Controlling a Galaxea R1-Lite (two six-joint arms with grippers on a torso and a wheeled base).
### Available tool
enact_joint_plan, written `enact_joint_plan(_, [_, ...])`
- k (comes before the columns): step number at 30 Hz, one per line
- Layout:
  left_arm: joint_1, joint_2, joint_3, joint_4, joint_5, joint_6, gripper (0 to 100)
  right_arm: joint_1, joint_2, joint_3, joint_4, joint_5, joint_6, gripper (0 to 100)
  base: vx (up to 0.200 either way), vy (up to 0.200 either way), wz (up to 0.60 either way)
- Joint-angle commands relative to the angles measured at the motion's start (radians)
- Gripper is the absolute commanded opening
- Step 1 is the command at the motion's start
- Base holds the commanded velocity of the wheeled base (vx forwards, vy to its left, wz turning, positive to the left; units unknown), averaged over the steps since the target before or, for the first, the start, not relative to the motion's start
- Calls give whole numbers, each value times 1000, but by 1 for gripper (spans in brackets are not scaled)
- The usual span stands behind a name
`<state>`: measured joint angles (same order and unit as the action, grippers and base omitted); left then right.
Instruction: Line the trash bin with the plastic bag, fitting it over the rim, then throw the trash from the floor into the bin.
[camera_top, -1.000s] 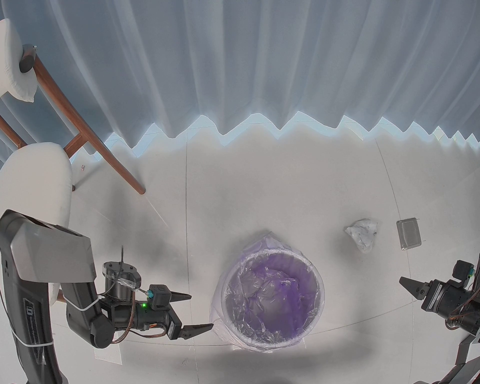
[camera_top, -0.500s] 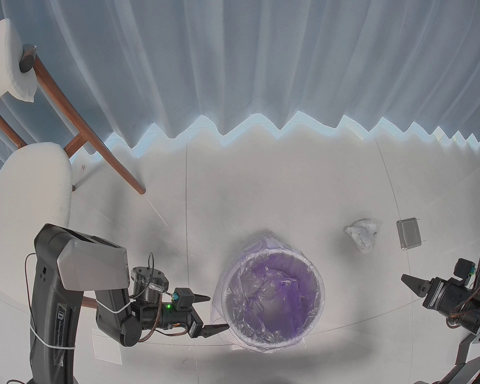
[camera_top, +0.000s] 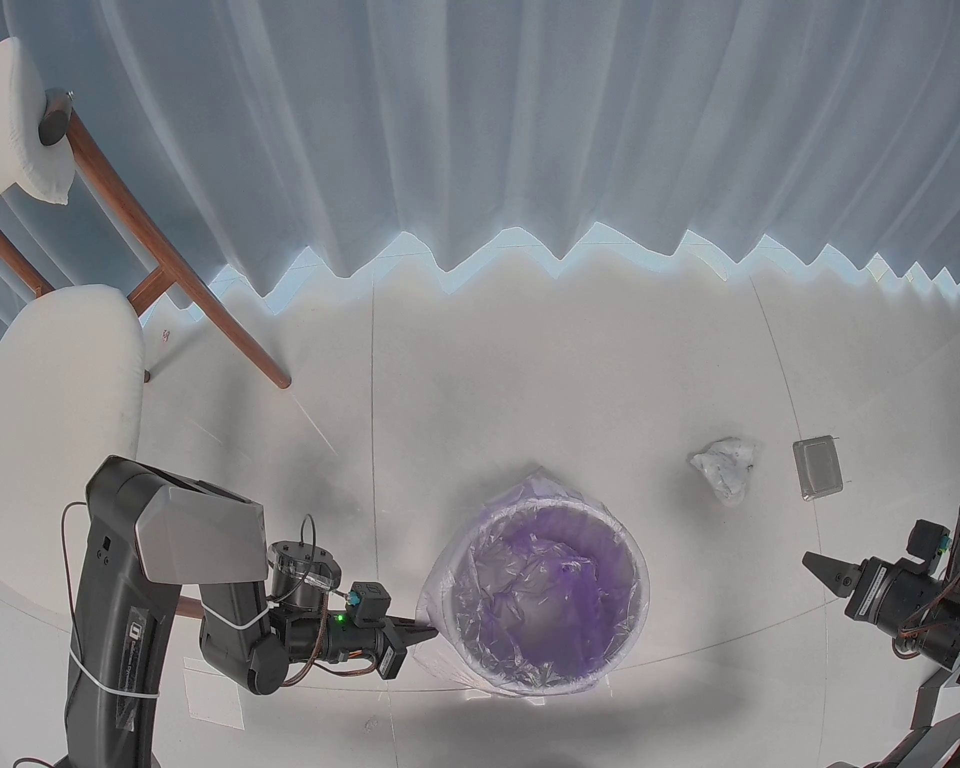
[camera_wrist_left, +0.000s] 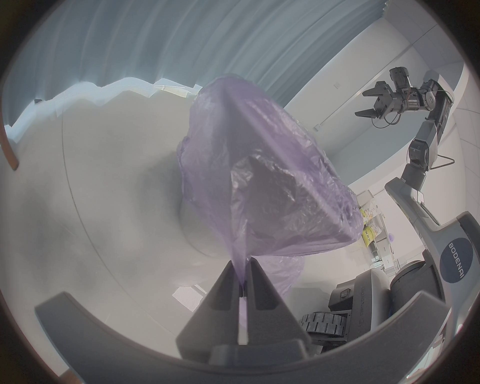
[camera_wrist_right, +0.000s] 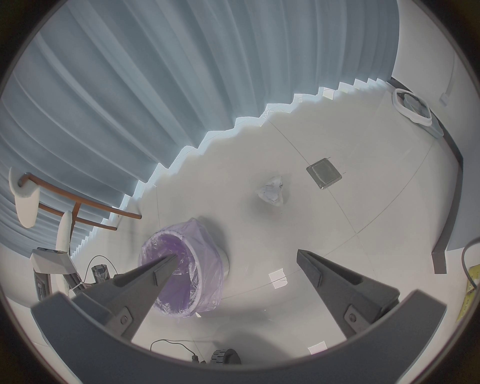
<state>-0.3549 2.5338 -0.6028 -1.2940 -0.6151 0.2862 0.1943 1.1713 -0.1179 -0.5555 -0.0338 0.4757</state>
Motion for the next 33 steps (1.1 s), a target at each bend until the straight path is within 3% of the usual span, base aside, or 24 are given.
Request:
enact_joint_plan(1, [4,16,9,-4,5,1,0,1,1,3,-3,0,-2,100,0,0,0])
enact_joint_plan(7, [1,17,5,-14,106,-91,0,1,2,3,-4,-1,-2,100,0,0,0])
enact_joint_plan(12, [-4,14,-6,1,120,-144,0,1,4,4,-3,-1,-2,100,0,0,0])
enact_joint_plan(26, [-24,-60,-161,472,156,-139,0,1,4,23,-3,-1,0,100,0,0,0])
enact_joint_plan(33, [-29,-70,-203,578,187,-139,0,1,2,32,-3,-1,0,100,0,0,0])
